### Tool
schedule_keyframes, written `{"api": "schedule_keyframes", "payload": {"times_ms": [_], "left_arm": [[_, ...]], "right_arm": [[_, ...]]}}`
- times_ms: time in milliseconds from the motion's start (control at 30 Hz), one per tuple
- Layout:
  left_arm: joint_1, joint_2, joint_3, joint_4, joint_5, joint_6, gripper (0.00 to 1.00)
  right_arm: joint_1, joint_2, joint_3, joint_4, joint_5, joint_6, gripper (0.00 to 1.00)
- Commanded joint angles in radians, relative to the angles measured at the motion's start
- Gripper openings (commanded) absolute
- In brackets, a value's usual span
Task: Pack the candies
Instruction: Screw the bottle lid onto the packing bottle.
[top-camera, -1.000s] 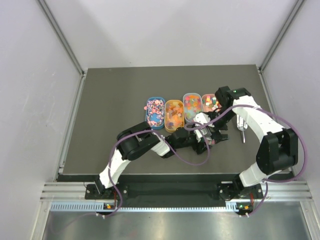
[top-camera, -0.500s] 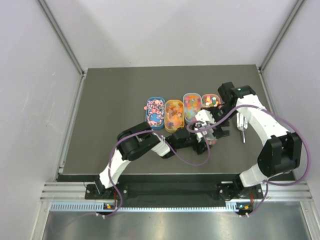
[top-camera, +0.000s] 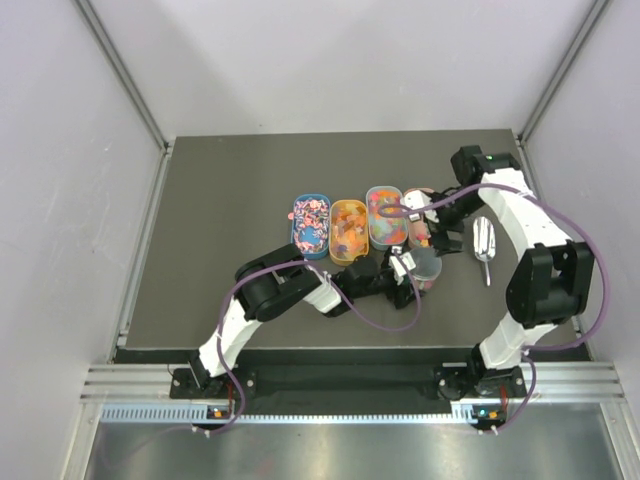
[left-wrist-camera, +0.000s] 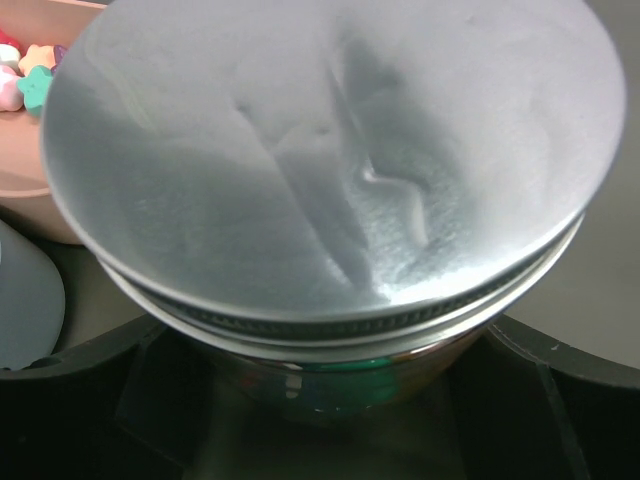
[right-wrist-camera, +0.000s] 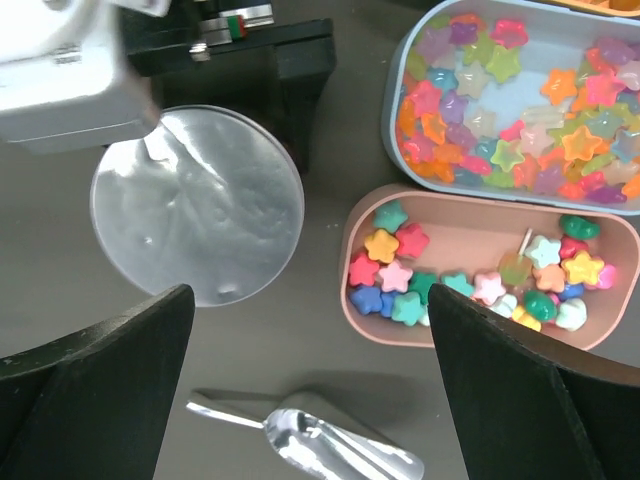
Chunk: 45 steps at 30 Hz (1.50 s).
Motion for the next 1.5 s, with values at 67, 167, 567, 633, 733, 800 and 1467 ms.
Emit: {"api": "schedule_keyframes", "payload": {"times_ms": [67,167,567,633,733,800,1467], "left_arm": [[-0.021,0.214,-0.110,-0.781,0.005,-0.052,0.00],[-0.021,0.213,-0.113,-0.782,-0.001,-0.052,0.00],[-0.021,0.222,-0.105,-0.786,0.000,-0.052,0.00],[-0.021,0.219,-0.105,-0.787,0.002,-0.050,0.00],[-0.021,0.217,-0.105,-0.786,0.003,-0.052,0.00],[-0.021,0.217,-0.107,-0.787,0.005,-0.052,0.00],[-0.025,0.214,-0.111,-0.789,0.000,-0.050,0.00]], "right_arm": [[0.010,0.042,0.064,-0.141,-0.025,0.013,1.00],[0.036,-0.007,0.024,-0.141,-0.019,-0.007,1.00],[0.093,-0.061,-0.114,-0.122,0.008,-0.001,1.00],[0.095,-0.055,-0.114,-0.104,0.007,0.005,1.00],[0.098,-0.049,-0.122,-0.092,0.008,0.016,1.00],[0.099,-0.050,-0.131,-0.093,0.007,0.016,1.00],[0.062,-0.119,-0.001,-0.141,0.076,-0.036,1.00]]}}
